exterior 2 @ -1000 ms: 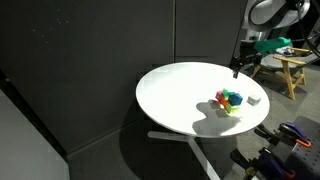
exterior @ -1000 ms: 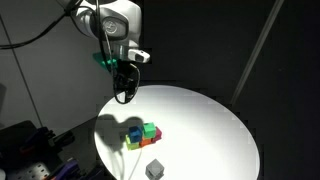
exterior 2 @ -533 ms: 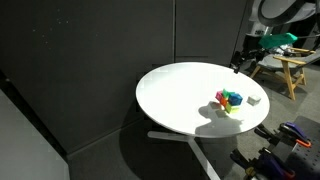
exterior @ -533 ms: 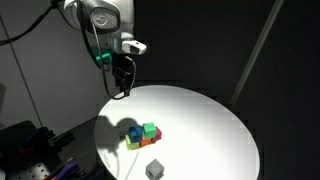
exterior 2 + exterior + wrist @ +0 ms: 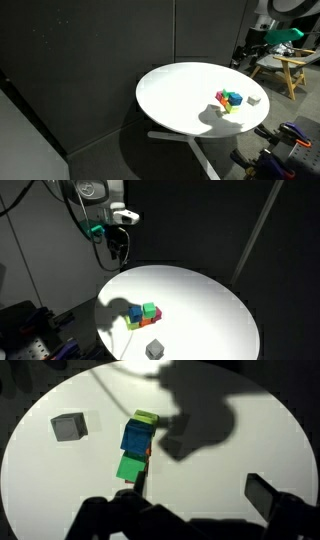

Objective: Put the blue block on top of the yellow block.

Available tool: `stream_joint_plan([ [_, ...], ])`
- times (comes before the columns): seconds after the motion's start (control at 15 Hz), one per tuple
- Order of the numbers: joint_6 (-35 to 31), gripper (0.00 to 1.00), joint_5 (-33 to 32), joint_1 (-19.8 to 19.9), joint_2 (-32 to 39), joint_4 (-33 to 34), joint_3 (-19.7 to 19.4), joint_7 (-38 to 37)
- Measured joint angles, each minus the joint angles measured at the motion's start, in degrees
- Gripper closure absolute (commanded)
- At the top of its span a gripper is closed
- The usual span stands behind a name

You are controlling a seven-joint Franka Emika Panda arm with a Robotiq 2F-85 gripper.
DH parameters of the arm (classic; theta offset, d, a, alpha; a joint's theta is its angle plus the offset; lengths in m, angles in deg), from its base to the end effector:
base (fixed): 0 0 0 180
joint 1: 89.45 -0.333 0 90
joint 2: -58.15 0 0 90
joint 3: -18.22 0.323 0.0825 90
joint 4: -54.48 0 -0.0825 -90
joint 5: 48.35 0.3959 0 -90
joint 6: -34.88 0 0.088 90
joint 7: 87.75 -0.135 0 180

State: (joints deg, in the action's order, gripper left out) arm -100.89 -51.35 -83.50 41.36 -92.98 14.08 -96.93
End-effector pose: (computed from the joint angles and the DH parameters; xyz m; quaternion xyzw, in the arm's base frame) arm 0.4325 -0.0775 0.3437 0.9879 -0.1484 0.0442 0.0089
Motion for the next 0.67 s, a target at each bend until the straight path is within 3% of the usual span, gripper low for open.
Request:
stream_joint_plan([
  [0.67, 9.1, 0.00, 0.0, -1.3, -4.5, -0.7, 4.1, 0.0],
])
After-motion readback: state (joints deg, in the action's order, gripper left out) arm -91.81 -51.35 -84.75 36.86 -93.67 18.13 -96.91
